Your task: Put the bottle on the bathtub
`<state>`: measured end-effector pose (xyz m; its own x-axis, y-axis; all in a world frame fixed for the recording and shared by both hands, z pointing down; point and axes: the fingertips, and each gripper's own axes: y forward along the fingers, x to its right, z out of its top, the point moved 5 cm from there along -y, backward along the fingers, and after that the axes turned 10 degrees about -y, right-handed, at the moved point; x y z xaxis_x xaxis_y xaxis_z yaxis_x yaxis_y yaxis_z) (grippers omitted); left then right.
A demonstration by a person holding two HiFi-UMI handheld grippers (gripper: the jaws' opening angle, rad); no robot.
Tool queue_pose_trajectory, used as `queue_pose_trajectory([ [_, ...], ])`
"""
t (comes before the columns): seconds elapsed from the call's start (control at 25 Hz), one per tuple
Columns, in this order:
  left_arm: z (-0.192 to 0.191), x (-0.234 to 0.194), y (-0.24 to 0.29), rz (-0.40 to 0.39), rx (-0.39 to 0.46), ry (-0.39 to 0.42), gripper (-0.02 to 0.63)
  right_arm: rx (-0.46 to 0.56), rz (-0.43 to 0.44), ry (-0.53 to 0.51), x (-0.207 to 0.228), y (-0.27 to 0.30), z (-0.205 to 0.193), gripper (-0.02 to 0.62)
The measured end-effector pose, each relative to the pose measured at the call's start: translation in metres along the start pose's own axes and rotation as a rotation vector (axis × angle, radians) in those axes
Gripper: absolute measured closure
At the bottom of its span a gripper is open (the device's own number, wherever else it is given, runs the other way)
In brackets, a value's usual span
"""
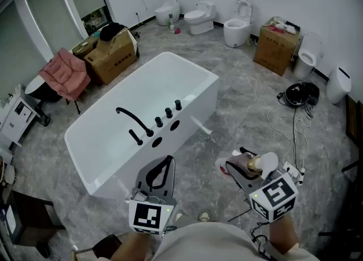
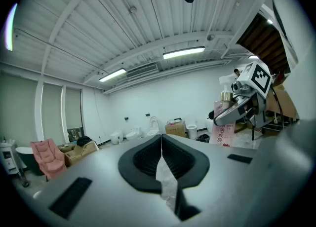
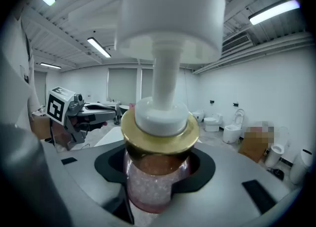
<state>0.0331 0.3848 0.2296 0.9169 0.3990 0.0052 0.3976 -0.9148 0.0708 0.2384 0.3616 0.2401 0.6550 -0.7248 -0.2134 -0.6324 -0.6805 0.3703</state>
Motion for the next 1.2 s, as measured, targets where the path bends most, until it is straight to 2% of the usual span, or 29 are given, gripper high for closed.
queue_pose_trajectory([
  [0.2,-0.01,0.002,0.002,-0.032,-0.033,0.048,0.583,0.004,-0.009,0.035,0.003,0.001,-0.005,0.362],
  [0.36,-0.005,0.004,0.002,-0.023,0.004,0.036,0.583,-0.009,-0.009,0.046,0.005,0.005,-0.011,0.362],
  [0.72,-0.004,0.007,0.016,-0.028,-0.009,0.011,0.583,-0.021,-0.033,0.088,0.017,0.011,-0.017,0.362],
  [0.92,-0.008,0.008,0.03,0.025,0.003,-0.025,0.583,-0.024,-0.042,0.089,0.031,0.005,-0.03,0.362],
  [1.2,-0.01,0.011,0.049,-0.02,0.008,0.015,0.583,-0.03,-0.043,0.106,0.042,0.011,-0.04,0.362],
])
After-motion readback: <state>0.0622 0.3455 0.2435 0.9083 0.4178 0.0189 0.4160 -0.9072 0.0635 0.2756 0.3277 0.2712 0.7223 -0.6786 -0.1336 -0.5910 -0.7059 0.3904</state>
